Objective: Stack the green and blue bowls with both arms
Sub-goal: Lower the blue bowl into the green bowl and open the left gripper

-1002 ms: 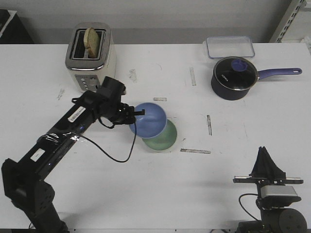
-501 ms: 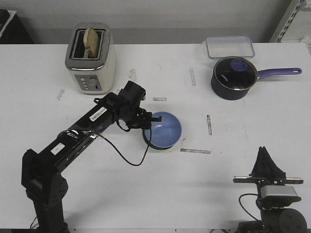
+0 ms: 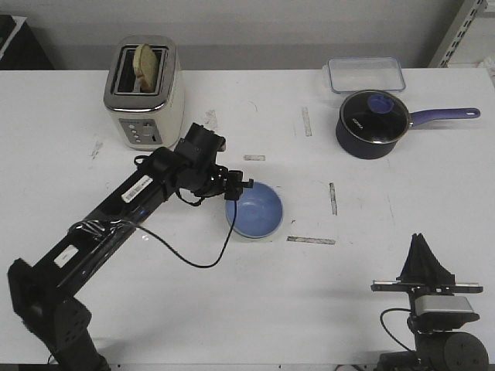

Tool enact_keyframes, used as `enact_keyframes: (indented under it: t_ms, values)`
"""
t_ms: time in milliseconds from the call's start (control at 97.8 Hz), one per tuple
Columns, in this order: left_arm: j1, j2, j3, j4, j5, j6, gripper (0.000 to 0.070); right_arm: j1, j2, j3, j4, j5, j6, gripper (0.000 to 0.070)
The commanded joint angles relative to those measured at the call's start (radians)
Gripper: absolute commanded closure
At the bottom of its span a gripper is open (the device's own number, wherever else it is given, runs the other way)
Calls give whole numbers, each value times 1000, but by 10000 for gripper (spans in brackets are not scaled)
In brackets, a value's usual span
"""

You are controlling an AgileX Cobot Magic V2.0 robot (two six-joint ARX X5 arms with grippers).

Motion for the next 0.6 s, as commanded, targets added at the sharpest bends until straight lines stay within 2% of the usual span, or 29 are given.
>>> enact_keyframes:
  t_ms: [0,204,388,440,552,593]
  values:
    - [1,-11,20,11,-1,88,454,1,-4,10,10,0,-4,688]
    - [19,-124,-82,166,-1,312,456,1,-4,10,10,0,-4,688]
    - [50,-248,-277,380,-2,402,469,1,-4,10,10,0,-4,688]
    - [64,-289,-344,452,-6,407,523,1,-4,10,10,0,-4,688]
    - [96,-396,-509,616,-57,407,699,1,-4,10,10,0,-4,688]
    - [111,-438,-573,680,-81,407,699,1,-4,10,10,0,-4,688]
